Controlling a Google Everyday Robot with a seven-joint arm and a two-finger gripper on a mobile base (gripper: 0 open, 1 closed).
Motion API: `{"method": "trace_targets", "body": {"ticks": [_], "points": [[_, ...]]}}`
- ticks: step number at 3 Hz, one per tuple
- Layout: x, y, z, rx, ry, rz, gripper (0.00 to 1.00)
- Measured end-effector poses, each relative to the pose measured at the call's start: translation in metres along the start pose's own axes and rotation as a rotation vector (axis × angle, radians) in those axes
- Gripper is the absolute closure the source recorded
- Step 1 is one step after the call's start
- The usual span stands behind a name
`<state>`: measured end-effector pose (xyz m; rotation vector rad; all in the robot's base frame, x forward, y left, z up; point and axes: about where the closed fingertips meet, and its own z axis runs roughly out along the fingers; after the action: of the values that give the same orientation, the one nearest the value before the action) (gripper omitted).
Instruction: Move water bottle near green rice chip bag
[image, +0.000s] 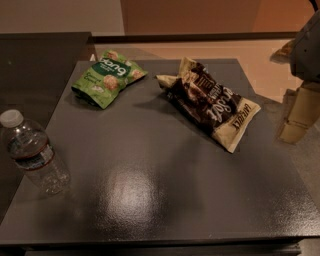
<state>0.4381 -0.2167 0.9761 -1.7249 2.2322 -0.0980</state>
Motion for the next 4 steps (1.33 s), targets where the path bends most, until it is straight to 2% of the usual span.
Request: {"method": "trace_targets", "body": {"ticks": [1,2,4], "points": [[0.0,0.0,0.0,0.0,0.0,0.0,0.0],[-0.015,0.009,-0.005,-0.02,-0.049,-0.035,0.0],[-0.086,0.051,-0.011,-0.029,-0.214,-0.169,0.0]]}}
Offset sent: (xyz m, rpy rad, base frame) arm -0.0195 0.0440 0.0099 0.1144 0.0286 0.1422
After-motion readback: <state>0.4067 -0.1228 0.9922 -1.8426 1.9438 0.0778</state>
